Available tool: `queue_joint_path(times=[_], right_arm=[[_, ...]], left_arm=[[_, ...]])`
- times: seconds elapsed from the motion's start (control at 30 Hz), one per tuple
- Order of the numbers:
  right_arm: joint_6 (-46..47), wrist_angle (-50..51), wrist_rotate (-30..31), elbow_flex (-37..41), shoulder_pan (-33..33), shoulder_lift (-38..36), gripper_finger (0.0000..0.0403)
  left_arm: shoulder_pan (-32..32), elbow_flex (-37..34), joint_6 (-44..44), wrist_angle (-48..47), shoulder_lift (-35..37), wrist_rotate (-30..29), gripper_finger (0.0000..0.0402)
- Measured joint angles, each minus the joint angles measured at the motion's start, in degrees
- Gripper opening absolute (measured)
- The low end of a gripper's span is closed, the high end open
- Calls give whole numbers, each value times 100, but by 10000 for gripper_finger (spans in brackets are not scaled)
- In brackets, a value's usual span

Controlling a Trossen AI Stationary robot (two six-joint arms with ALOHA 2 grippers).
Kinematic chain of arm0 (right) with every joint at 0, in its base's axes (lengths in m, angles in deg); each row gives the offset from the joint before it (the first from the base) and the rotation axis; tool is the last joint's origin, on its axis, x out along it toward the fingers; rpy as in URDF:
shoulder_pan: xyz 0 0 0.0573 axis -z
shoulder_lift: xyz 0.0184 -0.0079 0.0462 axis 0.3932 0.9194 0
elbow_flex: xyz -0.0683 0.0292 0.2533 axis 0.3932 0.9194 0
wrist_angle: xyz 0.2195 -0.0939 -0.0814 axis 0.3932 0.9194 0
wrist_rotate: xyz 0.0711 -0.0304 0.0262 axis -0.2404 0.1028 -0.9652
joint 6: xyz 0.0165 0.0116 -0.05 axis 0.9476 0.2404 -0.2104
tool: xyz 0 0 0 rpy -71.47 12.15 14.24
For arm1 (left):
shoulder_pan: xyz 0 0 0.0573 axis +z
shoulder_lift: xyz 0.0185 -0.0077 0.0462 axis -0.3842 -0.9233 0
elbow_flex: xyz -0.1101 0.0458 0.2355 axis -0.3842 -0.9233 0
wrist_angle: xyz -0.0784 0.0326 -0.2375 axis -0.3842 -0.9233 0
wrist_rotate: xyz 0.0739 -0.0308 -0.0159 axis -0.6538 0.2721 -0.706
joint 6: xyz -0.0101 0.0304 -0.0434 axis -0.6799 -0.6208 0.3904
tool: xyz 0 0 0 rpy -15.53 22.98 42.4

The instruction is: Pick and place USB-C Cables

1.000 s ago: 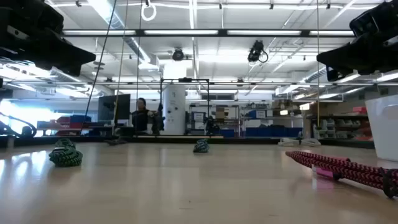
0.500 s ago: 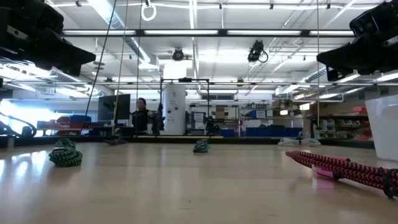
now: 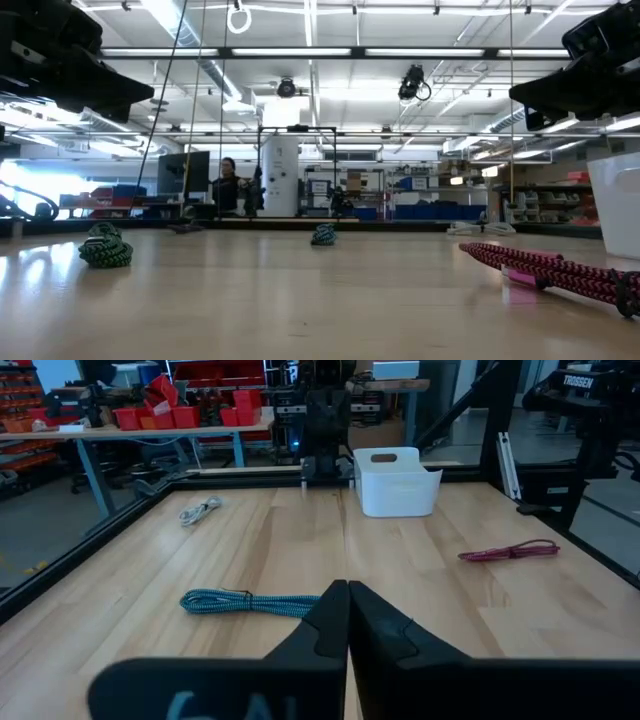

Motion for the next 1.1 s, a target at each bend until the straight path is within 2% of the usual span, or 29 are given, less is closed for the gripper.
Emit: queue_joint_path(times=[0.83, 0.97, 1.1], right_arm=[[-49, -2, 2, 1, -1, 0, 7], [-1054, -61, 65, 2, 0, 0, 7], [-1650, -249, 65, 0, 0, 0, 7]], left_arm=[[0, 0, 0, 0, -2, 0, 9], [0, 0, -19, 0, 0, 0, 9], [0, 0, -708, 1, 0, -2, 9]])
